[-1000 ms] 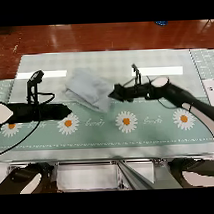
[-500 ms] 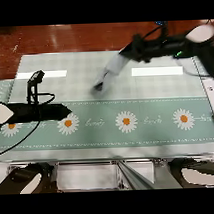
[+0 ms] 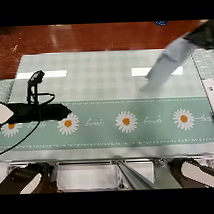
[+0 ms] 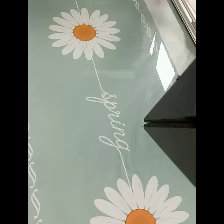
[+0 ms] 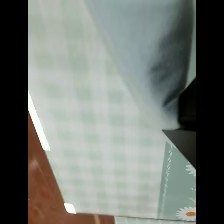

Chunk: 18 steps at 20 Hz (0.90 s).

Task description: Fold the shirts.

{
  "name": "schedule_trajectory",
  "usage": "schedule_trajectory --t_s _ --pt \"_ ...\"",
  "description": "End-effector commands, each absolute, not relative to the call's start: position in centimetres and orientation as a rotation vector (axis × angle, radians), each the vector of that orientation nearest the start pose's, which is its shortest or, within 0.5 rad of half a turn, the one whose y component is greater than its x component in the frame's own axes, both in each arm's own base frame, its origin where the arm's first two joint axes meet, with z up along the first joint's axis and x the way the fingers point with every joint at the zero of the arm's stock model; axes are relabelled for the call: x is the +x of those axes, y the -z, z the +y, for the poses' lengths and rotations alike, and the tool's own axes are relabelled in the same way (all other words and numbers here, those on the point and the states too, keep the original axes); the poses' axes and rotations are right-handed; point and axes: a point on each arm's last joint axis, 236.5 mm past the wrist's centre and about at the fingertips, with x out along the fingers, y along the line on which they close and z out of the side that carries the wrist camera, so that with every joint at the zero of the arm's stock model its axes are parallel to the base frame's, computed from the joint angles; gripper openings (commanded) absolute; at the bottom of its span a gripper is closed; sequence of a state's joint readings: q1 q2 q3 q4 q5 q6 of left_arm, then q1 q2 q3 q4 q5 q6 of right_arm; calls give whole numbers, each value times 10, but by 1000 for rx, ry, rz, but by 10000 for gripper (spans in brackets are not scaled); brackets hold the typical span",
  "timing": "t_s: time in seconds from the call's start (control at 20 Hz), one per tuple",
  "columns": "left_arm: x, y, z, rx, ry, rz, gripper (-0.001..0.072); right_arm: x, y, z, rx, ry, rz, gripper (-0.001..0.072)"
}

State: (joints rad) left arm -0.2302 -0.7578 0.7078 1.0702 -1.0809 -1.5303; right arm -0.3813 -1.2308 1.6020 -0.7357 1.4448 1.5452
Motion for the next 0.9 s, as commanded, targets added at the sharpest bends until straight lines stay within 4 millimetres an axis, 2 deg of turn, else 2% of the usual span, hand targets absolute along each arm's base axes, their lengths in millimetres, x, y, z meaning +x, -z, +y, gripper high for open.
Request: schedule_trajectory --t_s 0.0,0.1,0.25,0.35,0.4,0.55,0.6,0.7,0.75,0.8,0.85 --pt "252 -44 -162 -298 483 1141 18 360 -240 -33 727 -225 917 19" --pt "257 -46 -161 -303 478 1119 18 331 -232 -61 722 -116 968 18" --pt "264 -50 -162 -313 471 1084 18 264 -198 -116 662 196 1157 18" --pt "268 -53 -163 -327 472 1065 18 227 -185 -144 622 398 1198 19" --pt "270 -55 -165 -337 472 1054 18 201 -172 -156 606 515 1251 19" --pt "272 -59 -169 -369 483 1040 18 118 -125 -174 584 832 1437 19" --pt "272 -59 -169 -368 483 1040 19 97 -111 -171 591 884 1492 19" --pt "272 -59 -169 -369 483 1040 19 69 -79 -152 607 896 1598 19" --pt "272 -59 -170 -370 483 1041 18 55 -65 -145 607 907 1656 45" --pt "272 -60 -170 -373 485 1041 19 39 -54 -144 605 960 1713 249" --pt "272 -60 -170 -373 485 1041 18 30 -48 -144 604 994 1750 424"
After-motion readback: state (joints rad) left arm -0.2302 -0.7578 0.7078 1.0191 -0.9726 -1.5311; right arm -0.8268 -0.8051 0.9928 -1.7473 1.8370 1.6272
